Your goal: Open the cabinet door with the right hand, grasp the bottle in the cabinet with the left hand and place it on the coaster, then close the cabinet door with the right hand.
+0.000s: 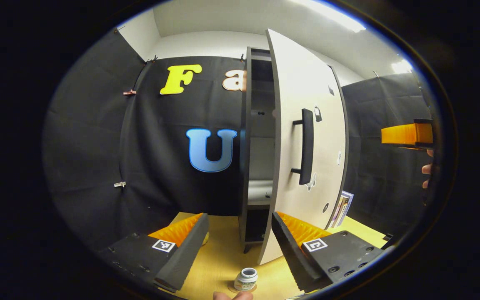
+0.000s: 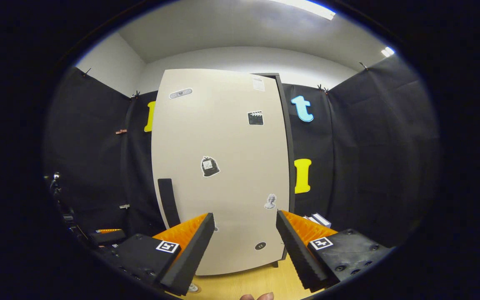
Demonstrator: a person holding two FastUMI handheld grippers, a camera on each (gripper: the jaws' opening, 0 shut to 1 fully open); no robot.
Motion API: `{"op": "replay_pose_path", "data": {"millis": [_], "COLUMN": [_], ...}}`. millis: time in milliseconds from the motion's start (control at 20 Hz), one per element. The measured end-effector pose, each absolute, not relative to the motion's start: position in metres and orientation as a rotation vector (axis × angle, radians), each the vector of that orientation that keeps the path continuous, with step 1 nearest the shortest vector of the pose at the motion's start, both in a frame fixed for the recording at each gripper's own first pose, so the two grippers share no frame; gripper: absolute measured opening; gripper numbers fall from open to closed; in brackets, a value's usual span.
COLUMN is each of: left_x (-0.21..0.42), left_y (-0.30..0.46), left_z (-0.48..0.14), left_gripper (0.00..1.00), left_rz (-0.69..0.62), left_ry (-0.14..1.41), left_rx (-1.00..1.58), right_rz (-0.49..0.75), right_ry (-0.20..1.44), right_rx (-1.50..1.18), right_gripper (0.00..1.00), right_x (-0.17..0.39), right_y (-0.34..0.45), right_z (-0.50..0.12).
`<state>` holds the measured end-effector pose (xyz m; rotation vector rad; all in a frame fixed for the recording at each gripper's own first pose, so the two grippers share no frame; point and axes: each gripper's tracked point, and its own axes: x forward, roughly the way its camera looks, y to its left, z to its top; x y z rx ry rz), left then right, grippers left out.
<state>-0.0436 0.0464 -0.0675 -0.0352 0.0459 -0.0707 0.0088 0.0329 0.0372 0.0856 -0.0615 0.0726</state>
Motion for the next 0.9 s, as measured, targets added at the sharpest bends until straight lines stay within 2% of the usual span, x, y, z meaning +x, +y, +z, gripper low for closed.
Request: {"op": "replay_pose_path", "data": {"millis": [900], "left_x": [-0.049], "left_y": [0.030], "left_z": [-0.053], "left_gripper": [0.95], "left_rz": [-0.079], "left_ry": [0.042], "left_rx": [-0.054], "right_rz": [0.015], "right_ry": [-0.057], "right_rx": [0.101], "right_gripper": [0.97], "right_x": [0.004], "right_y": [0.009], "right_z": [0.018]}}
